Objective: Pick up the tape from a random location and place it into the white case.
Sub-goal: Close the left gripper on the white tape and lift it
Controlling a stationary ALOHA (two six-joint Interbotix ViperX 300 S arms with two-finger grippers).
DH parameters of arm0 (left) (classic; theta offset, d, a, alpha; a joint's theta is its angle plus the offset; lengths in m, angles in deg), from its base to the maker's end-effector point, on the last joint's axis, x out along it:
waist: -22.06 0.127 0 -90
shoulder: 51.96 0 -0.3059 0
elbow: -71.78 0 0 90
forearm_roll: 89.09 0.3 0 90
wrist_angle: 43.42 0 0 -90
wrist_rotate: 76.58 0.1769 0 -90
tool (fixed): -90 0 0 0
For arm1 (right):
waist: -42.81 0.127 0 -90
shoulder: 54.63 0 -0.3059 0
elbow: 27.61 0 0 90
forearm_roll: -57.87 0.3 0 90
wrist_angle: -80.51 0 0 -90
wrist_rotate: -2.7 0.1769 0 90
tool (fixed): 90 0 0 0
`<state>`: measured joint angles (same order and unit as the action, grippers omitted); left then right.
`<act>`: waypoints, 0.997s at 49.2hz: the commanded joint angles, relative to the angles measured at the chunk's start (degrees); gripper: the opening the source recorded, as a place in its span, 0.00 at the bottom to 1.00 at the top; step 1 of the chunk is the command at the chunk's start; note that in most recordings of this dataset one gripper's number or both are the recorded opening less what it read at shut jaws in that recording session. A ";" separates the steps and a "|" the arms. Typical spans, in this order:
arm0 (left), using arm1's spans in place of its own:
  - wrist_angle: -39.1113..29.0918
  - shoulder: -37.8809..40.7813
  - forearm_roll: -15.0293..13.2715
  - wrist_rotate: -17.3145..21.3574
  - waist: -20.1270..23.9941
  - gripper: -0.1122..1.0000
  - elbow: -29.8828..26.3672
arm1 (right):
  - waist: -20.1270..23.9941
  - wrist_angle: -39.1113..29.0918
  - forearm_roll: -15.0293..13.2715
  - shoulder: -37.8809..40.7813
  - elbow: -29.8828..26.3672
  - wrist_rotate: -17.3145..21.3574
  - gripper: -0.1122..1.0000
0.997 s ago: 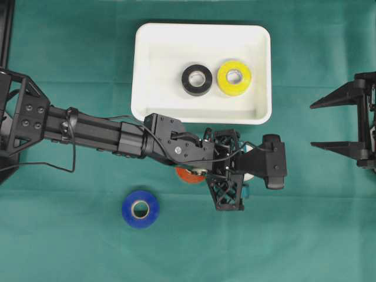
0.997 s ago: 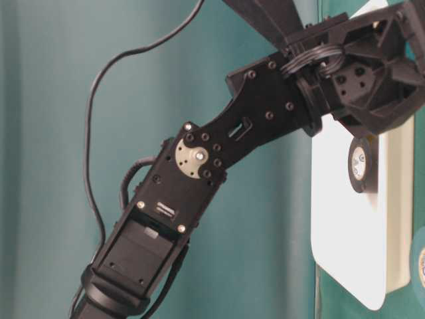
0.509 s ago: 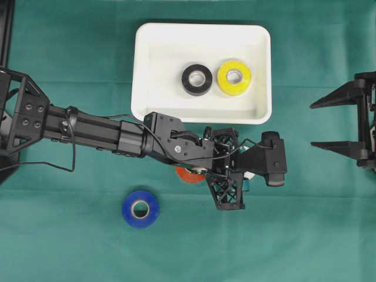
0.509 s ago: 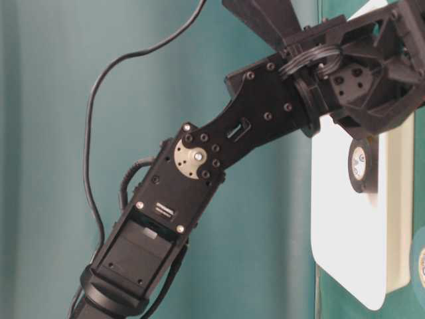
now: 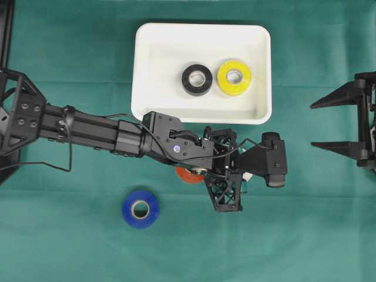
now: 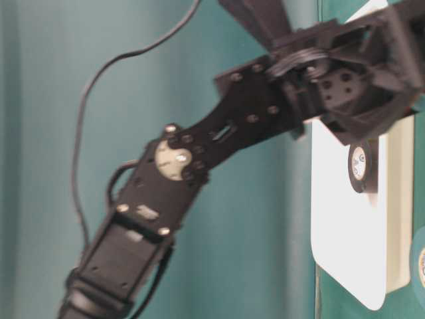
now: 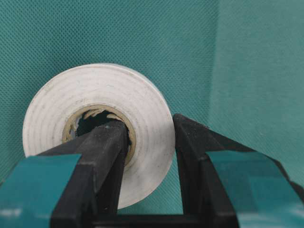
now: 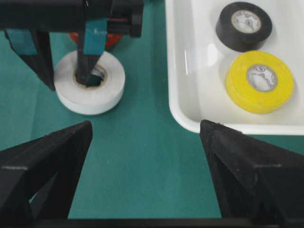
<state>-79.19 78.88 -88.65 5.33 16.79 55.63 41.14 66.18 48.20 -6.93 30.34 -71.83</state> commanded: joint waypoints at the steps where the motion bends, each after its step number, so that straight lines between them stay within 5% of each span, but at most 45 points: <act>1: -0.70 -5.01 0.18 0.18 -0.09 0.33 -0.97 | 0.18 0.44 -0.09 0.53 -0.53 0.00 0.88; 22: -6.24 -16.61 0.35 3.87 -0.18 0.33 -3.08 | 0.09 0.35 -0.09 0.53 -0.53 0.00 0.88; 49: -15.38 -19.07 1.14 7.03 -0.53 0.33 -10.99 | 0.09 0.35 -0.09 0.88 -0.53 0.00 0.88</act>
<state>-94.75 62.80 -87.68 12.27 16.52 46.40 41.14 66.09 48.20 -6.58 30.34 -71.83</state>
